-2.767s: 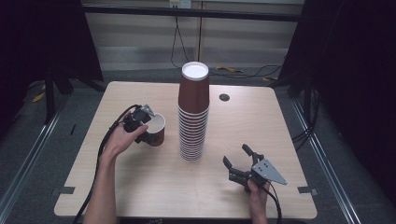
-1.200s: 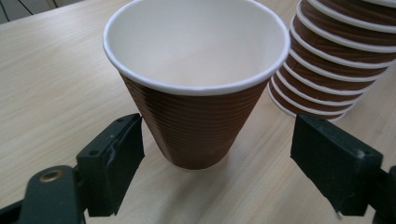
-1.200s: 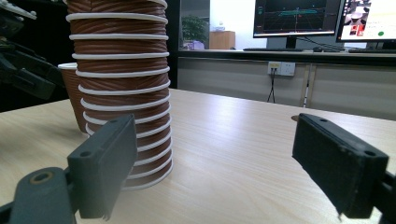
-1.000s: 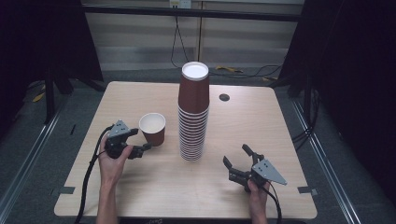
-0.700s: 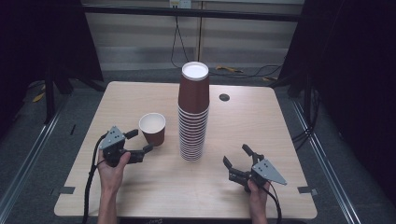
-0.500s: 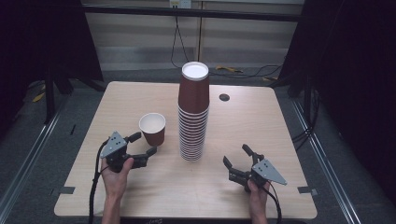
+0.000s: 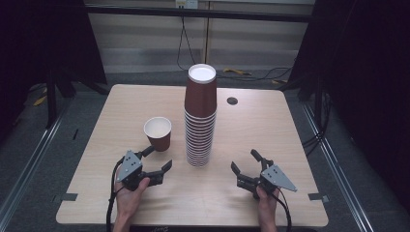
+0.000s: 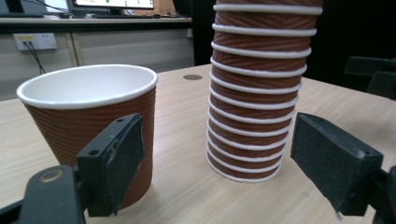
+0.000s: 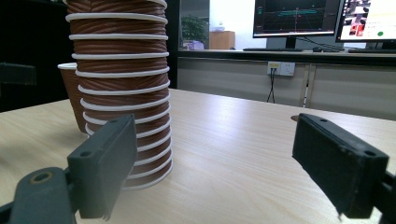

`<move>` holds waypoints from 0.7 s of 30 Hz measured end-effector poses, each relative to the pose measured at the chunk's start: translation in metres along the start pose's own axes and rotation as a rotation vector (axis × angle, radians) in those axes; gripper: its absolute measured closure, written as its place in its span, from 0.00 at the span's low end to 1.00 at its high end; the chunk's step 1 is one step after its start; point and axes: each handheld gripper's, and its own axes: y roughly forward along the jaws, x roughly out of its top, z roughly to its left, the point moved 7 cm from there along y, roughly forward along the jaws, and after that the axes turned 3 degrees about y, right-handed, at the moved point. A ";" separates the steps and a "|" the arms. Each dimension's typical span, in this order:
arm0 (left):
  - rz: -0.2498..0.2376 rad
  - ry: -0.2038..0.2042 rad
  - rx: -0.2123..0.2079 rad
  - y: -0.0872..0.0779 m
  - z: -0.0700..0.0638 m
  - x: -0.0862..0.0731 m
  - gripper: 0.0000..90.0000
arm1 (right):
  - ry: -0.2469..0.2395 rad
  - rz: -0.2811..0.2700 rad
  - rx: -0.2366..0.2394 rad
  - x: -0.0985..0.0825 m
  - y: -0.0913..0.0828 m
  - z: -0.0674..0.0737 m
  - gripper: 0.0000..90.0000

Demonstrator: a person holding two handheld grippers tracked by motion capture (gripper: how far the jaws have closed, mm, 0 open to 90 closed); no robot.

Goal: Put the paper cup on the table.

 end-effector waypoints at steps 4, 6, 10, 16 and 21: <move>-0.005 -0.024 -0.003 0.003 -0.004 -0.009 0.20 | 0.000 0.000 0.000 0.000 0.000 0.000 0.15; 0.014 -0.023 -0.008 0.004 -0.008 -0.014 0.20 | 0.000 0.000 0.000 0.000 0.000 0.000 0.15; -0.030 -0.022 0.004 0.001 -0.013 -0.015 0.20 | 0.000 0.000 0.000 0.000 0.000 0.000 0.15; -0.072 0.024 -0.001 -0.001 -0.019 -0.014 0.20 | 0.000 0.000 0.000 0.000 0.000 0.000 0.15; -0.122 0.011 0.037 -0.005 -0.016 -0.013 0.18 | -0.001 0.000 -0.003 0.000 0.000 0.000 0.15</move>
